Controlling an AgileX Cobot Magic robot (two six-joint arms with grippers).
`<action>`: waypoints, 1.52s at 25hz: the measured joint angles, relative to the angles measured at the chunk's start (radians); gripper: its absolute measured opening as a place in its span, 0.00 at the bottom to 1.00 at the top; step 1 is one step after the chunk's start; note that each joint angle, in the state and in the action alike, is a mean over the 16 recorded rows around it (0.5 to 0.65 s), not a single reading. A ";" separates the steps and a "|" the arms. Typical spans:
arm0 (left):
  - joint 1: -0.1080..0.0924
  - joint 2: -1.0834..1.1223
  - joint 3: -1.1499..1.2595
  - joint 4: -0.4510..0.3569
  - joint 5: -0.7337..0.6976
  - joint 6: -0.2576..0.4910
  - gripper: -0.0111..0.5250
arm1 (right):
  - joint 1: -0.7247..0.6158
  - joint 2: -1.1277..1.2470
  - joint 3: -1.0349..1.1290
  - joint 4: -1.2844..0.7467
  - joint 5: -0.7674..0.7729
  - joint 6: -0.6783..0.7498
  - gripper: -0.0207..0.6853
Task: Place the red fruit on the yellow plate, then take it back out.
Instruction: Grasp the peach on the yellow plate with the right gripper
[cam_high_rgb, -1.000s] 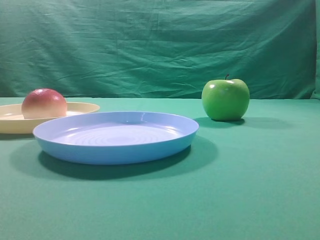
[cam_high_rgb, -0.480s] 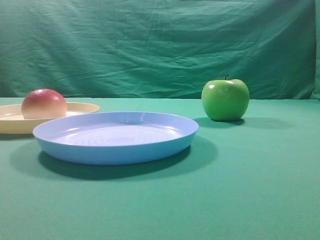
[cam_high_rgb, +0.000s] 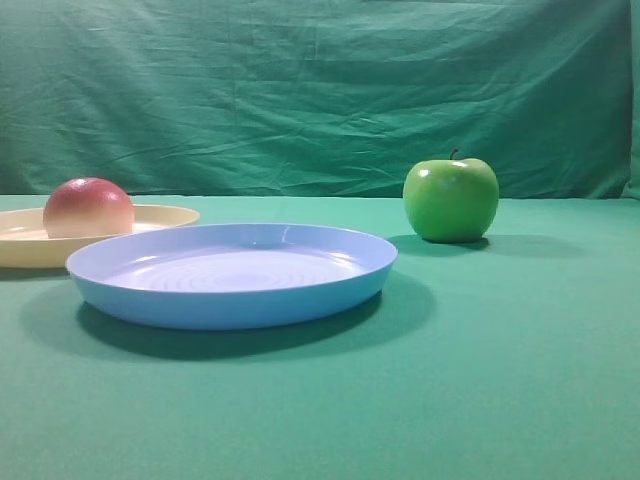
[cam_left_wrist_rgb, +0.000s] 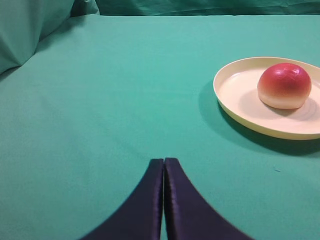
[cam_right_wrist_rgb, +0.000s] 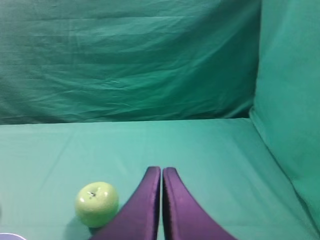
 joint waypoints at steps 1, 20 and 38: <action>0.000 0.000 0.000 0.000 0.000 0.000 0.02 | -0.009 -0.029 0.035 0.000 -0.020 -0.001 0.03; 0.000 0.000 0.000 0.000 0.000 0.000 0.02 | -0.041 -0.290 0.472 0.040 -0.160 0.004 0.03; 0.000 0.000 0.000 0.000 0.000 0.000 0.02 | -0.041 -0.290 0.483 0.050 -0.007 0.005 0.03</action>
